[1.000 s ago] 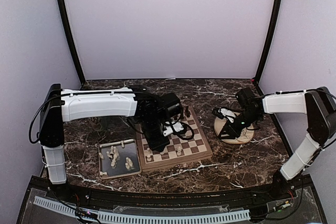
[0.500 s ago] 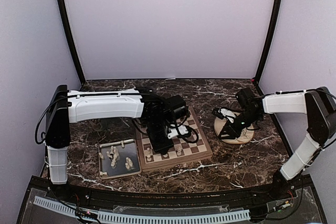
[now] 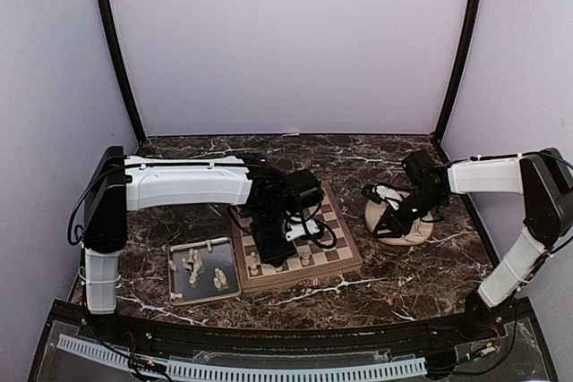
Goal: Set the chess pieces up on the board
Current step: Place the bishop on c1.
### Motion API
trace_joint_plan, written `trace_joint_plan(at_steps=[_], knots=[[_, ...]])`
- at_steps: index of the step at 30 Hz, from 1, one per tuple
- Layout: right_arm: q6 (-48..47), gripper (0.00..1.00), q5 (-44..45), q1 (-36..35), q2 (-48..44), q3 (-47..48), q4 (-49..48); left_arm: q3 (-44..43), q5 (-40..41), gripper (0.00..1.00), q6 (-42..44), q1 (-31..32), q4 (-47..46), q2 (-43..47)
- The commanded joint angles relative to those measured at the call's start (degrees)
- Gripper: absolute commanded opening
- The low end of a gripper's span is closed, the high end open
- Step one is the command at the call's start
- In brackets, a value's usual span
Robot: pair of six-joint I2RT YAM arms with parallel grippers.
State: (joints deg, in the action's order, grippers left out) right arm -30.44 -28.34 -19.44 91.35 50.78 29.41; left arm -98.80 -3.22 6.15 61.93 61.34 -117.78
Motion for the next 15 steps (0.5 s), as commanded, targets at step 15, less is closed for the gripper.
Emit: trace_joint_plan(at_steps=[15], knots=[[-0.65, 0.35, 0.43, 0.19, -0.43, 1.13, 0.21, -0.51, 1.70, 0.21, -1.15, 0.24, -0.44, -0.79]])
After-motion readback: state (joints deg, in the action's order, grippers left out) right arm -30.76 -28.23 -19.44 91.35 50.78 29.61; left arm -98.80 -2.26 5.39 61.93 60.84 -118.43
